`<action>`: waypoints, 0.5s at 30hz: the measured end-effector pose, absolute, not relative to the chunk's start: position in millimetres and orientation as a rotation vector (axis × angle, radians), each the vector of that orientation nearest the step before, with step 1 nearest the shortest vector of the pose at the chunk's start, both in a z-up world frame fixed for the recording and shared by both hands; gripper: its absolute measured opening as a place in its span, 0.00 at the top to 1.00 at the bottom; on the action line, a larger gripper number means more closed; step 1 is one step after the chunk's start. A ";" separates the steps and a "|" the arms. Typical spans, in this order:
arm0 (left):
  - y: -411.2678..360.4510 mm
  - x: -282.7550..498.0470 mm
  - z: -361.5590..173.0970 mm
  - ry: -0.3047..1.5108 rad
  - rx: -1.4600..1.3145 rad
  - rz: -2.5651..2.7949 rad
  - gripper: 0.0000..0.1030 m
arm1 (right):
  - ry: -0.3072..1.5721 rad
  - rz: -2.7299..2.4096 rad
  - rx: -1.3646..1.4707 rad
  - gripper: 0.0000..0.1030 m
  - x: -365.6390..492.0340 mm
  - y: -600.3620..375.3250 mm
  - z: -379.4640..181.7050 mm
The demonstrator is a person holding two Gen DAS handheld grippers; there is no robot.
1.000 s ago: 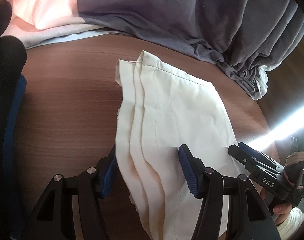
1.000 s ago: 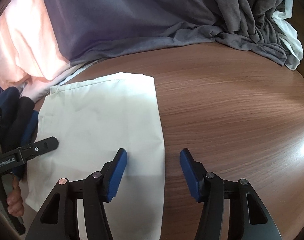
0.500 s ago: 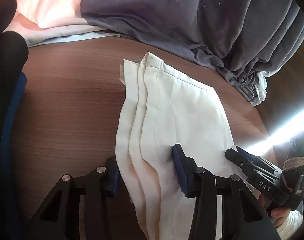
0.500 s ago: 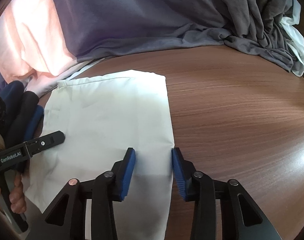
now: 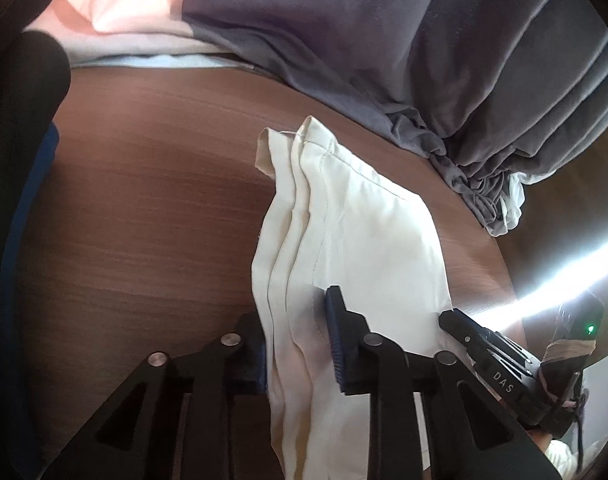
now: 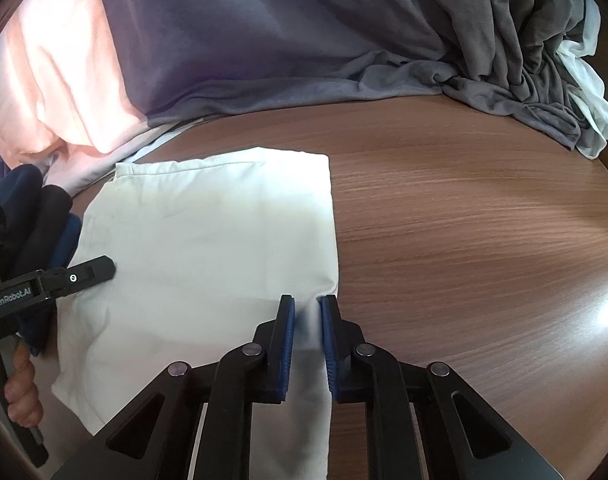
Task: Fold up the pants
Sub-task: 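Grasp the folded shorts' edge with the left tool while the right tool grasps beside it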
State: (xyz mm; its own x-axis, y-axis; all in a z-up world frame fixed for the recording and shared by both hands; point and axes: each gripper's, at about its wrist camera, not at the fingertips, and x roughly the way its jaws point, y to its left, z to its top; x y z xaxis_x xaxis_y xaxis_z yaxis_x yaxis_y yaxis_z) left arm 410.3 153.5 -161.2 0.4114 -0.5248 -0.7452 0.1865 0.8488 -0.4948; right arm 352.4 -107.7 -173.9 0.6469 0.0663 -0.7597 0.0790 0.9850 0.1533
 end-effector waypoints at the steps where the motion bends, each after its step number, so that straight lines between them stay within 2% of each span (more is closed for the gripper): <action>1: 154.0 410.2 -161.8 1.062 -0.358 -0.453 0.70 | 0.868 -0.008 0.170 0.84 352.6 -107.3 -173.6; 3: 152.4 409.2 -161.0 1.066 -0.332 -0.454 0.67 | 0.869 -0.006 0.180 0.83 352.4 -109.1 -173.8; 6: 149.8 406.7 -162.5 1.098 -0.301 -0.475 0.57 | 0.878 -0.003 0.209 0.77 352.9 -113.3 -177.6; 9: 146.4 405.0 -160.6 1.095 -0.274 -0.474 0.56 | 0.880 -0.005 0.252 0.72 352.3 -120.3 -181.1; 13: 141.2 405.3 -163.1 1.086 -0.309 -0.494 0.63 | 0.875 0.002 0.273 0.72 352.7 -120.9 -183.1; 15: 140.3 404.8 -164.0 1.078 -0.316 -0.496 0.67 | 0.878 0.004 0.269 0.75 354.3 -119.1 -183.6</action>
State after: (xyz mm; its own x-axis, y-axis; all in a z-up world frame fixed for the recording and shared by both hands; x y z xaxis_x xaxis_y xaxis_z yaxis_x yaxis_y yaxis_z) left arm 404.8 140.3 -164.0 0.3803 -0.5306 -0.7575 0.2310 0.8476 -0.4778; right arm 354.3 -119.1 -183.6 0.6411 0.1134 -0.7590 0.1063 0.9664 0.2341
